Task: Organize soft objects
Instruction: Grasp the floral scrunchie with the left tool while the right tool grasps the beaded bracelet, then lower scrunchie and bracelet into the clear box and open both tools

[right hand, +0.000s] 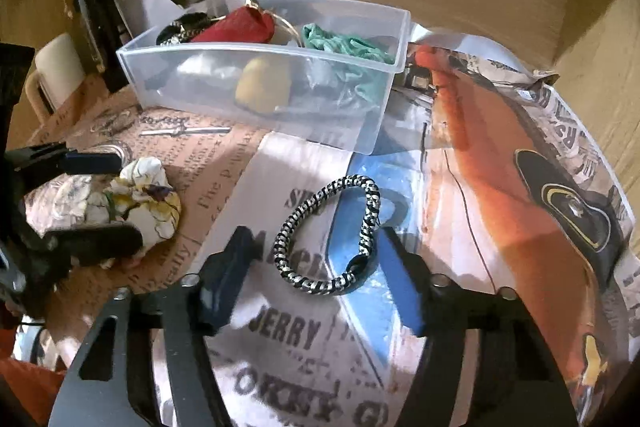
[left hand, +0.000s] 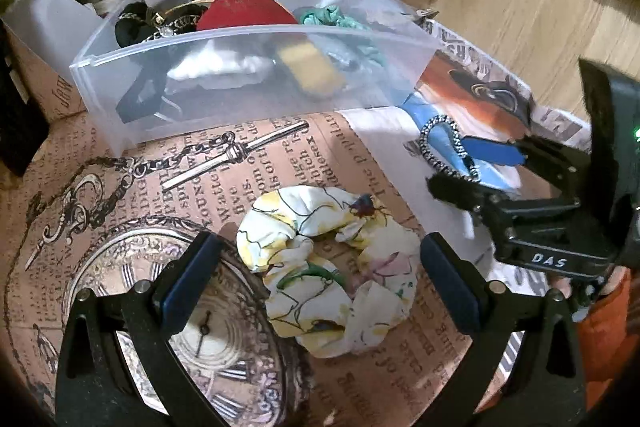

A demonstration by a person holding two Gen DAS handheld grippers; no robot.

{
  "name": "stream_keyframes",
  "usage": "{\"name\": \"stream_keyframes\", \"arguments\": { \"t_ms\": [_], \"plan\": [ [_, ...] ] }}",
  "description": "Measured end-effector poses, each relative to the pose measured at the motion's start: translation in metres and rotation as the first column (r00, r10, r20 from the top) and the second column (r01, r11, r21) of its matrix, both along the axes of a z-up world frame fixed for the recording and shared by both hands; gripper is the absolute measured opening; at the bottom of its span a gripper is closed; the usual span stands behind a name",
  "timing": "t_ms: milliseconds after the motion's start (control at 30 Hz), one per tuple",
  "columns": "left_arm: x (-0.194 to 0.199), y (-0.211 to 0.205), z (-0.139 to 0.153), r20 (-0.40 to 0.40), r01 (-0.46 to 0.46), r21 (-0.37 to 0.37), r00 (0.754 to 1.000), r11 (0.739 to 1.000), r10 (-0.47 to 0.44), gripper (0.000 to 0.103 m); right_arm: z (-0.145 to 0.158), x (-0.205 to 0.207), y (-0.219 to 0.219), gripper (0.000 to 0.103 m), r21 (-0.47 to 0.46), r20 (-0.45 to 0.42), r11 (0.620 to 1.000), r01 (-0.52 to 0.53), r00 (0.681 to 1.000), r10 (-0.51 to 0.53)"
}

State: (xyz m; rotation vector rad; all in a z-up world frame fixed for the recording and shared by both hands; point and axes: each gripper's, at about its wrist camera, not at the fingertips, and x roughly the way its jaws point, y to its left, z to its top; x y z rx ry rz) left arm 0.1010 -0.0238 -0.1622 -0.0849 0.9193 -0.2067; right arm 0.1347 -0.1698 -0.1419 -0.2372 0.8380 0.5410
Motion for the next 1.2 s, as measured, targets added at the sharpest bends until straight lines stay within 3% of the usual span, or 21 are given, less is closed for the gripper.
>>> {"name": "stream_keyframes", "arguments": {
  "t_ms": [100, 167, 233, 367, 533, 767, 1200],
  "plan": [
    [-0.004, -0.008, 0.001, 0.028, 0.010, 0.028, 1.000, 1.000, -0.011, 0.101, 0.000, -0.001, 0.000, 0.043, 0.002, 0.007, 1.000, -0.006, 1.000, 0.006],
    [-0.004, -0.010, 0.001, 0.033, 0.018, 0.033, 0.999, 0.999, -0.019, 0.082, 0.000, -0.001, -0.001, 0.036, 0.007, 0.011, 1.000, 0.001, 1.000, -0.001],
    [-0.003, -0.012, 0.000, 0.030, 0.022, 0.050, 0.999, 0.999, -0.024, 0.075, 0.000, -0.001, -0.002, 0.027, 0.011, 0.014, 1.000, 0.006, 1.000, -0.006],
    [-0.004, -0.010, 0.004, 0.035, 0.038, 0.040, 0.999, 0.998, -0.039, 0.045, 0.003, -0.002, -0.003, 0.021, 0.014, 0.028, 1.000, 0.008, 1.000, -0.009],
    [-0.005, -0.003, 0.015, 0.059, 0.032, 0.030, 0.998, 0.999, -0.034, 0.032, 0.015, -0.005, -0.004, 0.017, 0.034, 0.067, 0.999, 0.005, 0.998, -0.007],
    [-0.006, 0.000, 0.045, 0.159, 0.011, 0.034, 0.987, 0.999, -0.016, 0.030, 0.037, -0.008, -0.004, 0.014, 0.076, 0.130, 0.997, -0.007, 0.991, -0.003],
    [0.017, 0.017, 0.109, 0.345, -0.066, 0.014, 0.937, 0.998, 0.058, 0.030, 0.077, -0.005, -0.007, 0.014, 0.180, 0.239, 0.984, -0.011, 0.971, -0.032]
  ]
}}
